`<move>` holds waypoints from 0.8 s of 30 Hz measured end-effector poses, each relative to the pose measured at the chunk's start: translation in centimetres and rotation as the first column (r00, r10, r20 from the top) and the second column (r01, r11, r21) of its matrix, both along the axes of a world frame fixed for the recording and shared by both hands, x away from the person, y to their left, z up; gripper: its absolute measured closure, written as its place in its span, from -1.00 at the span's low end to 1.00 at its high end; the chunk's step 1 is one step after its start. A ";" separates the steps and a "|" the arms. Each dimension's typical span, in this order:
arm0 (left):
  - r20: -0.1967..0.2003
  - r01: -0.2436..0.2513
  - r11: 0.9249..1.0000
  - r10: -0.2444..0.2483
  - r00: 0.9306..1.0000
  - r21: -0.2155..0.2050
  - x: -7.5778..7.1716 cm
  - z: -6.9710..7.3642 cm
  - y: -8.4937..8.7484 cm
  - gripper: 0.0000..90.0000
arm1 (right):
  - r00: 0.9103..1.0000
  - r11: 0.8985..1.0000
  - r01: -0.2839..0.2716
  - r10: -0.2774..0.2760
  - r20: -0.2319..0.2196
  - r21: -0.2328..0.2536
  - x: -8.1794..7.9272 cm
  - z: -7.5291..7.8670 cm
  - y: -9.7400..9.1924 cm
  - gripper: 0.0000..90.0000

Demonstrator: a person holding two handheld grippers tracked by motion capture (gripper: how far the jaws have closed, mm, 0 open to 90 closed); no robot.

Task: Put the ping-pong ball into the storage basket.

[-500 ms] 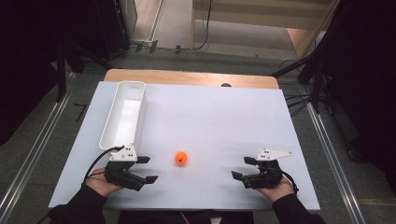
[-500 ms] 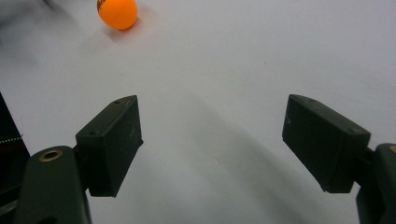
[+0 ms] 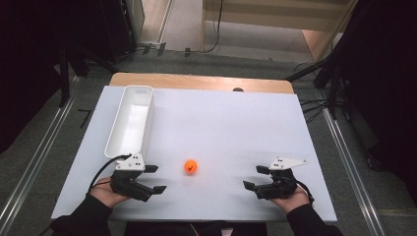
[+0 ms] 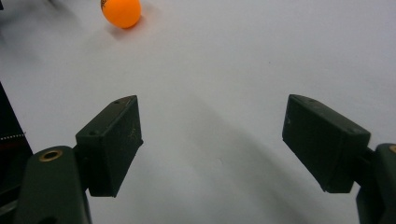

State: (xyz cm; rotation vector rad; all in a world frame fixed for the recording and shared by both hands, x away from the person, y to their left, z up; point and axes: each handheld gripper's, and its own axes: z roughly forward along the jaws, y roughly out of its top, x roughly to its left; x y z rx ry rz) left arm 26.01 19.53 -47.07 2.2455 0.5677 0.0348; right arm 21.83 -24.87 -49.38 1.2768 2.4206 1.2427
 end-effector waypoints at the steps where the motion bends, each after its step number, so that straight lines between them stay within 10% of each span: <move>1: 0.002 0.000 1.000 0.000 1.000 0.000 0.0 0.0 0.0 -0.48 | 1.000 1.000 0.000 0.000 0.000 0.000 0.0 0.0 0.0 -0.59; 24: -0.019 0.003 0.999 -0.002 1.000 0.033 0.1 -0.3 -0.1 -0.48 | 1.000 1.000 -0.016 0.016 -0.017 -0.013 0.2 -0.1 0.1 -0.58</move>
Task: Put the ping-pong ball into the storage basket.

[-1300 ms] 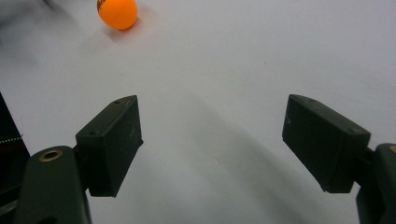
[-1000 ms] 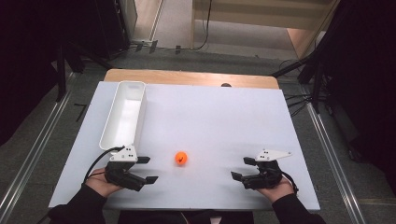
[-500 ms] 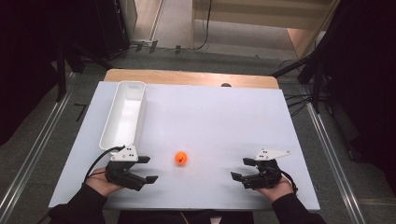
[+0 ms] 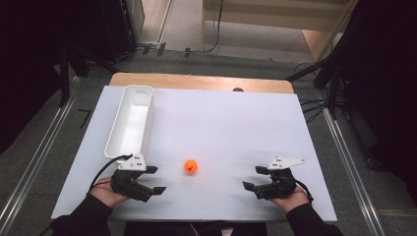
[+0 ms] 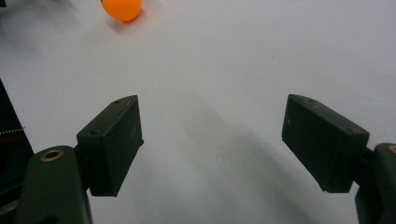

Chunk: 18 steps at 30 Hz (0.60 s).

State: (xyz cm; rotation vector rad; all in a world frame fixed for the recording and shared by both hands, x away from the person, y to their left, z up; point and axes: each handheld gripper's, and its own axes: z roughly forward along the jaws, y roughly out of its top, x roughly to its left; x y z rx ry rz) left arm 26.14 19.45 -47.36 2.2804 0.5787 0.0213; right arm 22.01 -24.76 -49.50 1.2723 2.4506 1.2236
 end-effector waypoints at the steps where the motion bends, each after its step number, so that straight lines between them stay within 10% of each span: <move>1: 0.000 0.000 1.000 0.000 1.000 -0.003 0.0 0.0 0.0 -0.48 | 1.000 1.000 0.000 0.000 0.000 -0.001 0.0 0.0 0.0 -0.58; 18: -0.001 0.003 1.000 -0.003 1.000 -0.004 0.0 0.0 0.0 -0.48 | 1.000 1.000 0.000 0.000 -0.002 -0.006 0.0 0.0 0.1 -0.58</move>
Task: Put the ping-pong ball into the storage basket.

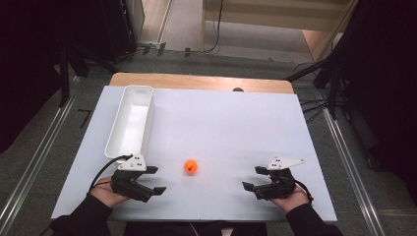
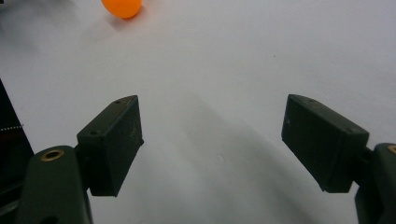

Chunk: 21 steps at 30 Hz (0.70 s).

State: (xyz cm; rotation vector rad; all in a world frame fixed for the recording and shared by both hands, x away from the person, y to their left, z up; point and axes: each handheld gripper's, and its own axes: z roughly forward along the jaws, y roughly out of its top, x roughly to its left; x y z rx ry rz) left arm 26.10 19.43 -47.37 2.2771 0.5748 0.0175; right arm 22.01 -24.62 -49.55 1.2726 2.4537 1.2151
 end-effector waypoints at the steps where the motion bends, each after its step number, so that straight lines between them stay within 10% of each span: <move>1: 0.000 0.000 1.000 0.000 1.000 -0.001 0.0 0.0 0.0 -0.48 | 1.000 1.000 -0.001 0.001 0.001 0.000 0.0 0.0 0.0 -0.58; 21: -0.012 -0.032 0.999 0.031 0.999 -0.022 0.2 0.3 -1.1 -0.48 | 1.000 1.000 -0.011 0.011 -0.008 -0.009 0.1 -0.1 0.0 -0.58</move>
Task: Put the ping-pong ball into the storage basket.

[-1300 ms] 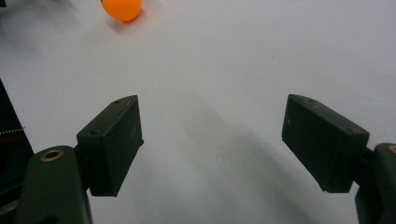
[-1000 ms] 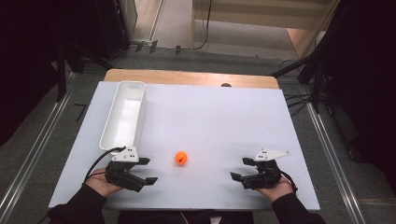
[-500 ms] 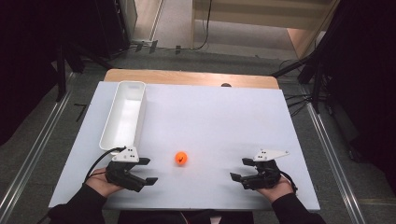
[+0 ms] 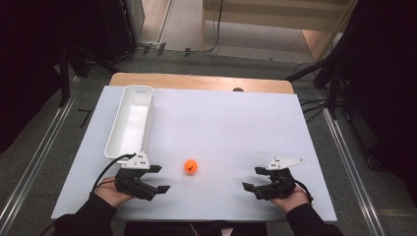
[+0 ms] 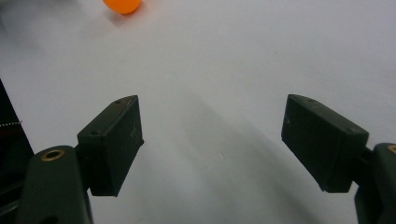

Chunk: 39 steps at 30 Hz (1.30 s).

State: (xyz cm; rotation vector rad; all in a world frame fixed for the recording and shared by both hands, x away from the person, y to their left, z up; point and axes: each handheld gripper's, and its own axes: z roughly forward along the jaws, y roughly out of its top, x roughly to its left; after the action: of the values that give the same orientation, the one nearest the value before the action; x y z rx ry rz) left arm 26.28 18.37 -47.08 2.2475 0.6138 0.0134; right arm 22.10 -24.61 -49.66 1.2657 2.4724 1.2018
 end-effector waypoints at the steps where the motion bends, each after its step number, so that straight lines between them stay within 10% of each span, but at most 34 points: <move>1: -0.004 -0.009 1.000 0.009 1.000 -0.012 0.1 0.0 -0.1 -0.48 | 1.000 1.000 0.001 -0.001 -0.001 -0.001 0.0 0.0 0.0 -0.58; 15: 0.017 -0.050 0.998 0.051 0.999 -0.033 0.2 0.3 -1.6 -0.48 | 1.000 1.000 0.001 -0.001 0.001 -0.005 0.0 0.0 -0.1 -0.58; 24: -0.048 0.023 0.999 -0.024 0.999 -0.023 0.5 0.1 -2.6 -1.00 | 1.000 1.000 -0.002 0.002 -0.001 -0.003 0.1 0.0 -0.2 -0.58; 39: -0.025 0.015 1.000 -0.015 1.000 -0.025 0.9 0.6 -3.9 -1.00 | 1.000 1.000 -0.009 0.009 -0.011 0.004 0.1 0.0 -0.1 -0.58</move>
State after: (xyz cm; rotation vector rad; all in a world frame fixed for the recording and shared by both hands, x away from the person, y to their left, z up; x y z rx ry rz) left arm 27.18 14.51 -46.47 2.2316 0.6074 -0.0299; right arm 22.15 -24.68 -49.67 1.2671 2.4866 1.2058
